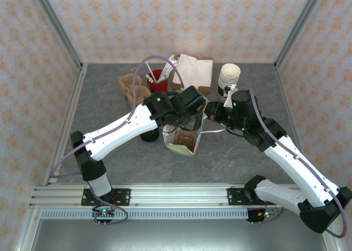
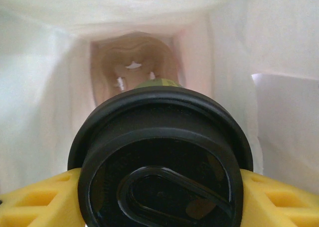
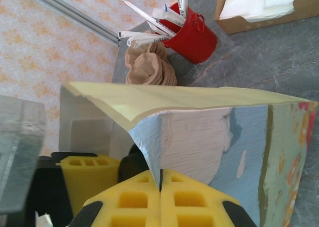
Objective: Pack the takeout coffee
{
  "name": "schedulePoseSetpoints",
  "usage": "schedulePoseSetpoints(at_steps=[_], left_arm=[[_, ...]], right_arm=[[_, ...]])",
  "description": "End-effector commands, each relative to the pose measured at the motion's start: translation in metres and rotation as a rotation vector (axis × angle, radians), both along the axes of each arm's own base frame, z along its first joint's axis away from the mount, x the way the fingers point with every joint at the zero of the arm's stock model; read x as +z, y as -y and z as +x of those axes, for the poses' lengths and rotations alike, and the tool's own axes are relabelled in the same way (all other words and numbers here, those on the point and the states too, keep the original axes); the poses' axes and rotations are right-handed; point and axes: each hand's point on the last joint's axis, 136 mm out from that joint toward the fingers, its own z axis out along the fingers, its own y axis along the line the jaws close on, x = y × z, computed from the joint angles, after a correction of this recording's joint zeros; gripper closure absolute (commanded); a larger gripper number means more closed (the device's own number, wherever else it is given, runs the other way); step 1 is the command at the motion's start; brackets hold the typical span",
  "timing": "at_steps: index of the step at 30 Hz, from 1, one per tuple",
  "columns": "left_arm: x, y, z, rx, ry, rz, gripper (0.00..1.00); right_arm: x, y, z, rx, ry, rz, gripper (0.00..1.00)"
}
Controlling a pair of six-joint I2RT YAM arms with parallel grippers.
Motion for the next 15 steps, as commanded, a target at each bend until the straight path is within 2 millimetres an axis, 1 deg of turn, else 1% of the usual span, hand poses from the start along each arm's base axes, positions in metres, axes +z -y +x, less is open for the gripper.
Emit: schedulePoseSetpoints(at_steps=[1, 8, 15], left_arm=[[-0.008, 0.010, 0.005, -0.021, 0.016, 0.004, 0.38], [-0.028, 0.016, 0.015, -0.021, 0.006, 0.048, 0.38], [-0.041, 0.011, 0.029, 0.007, 0.013, 0.102, 0.38]], right_arm=[[0.010, -0.002, 0.000, -0.008, 0.032, 0.040, 1.00], [0.007, -0.004, 0.002, 0.009, 0.032, 0.033, 1.00], [0.001, -0.005, 0.003, 0.030, 0.024, 0.023, 1.00]])
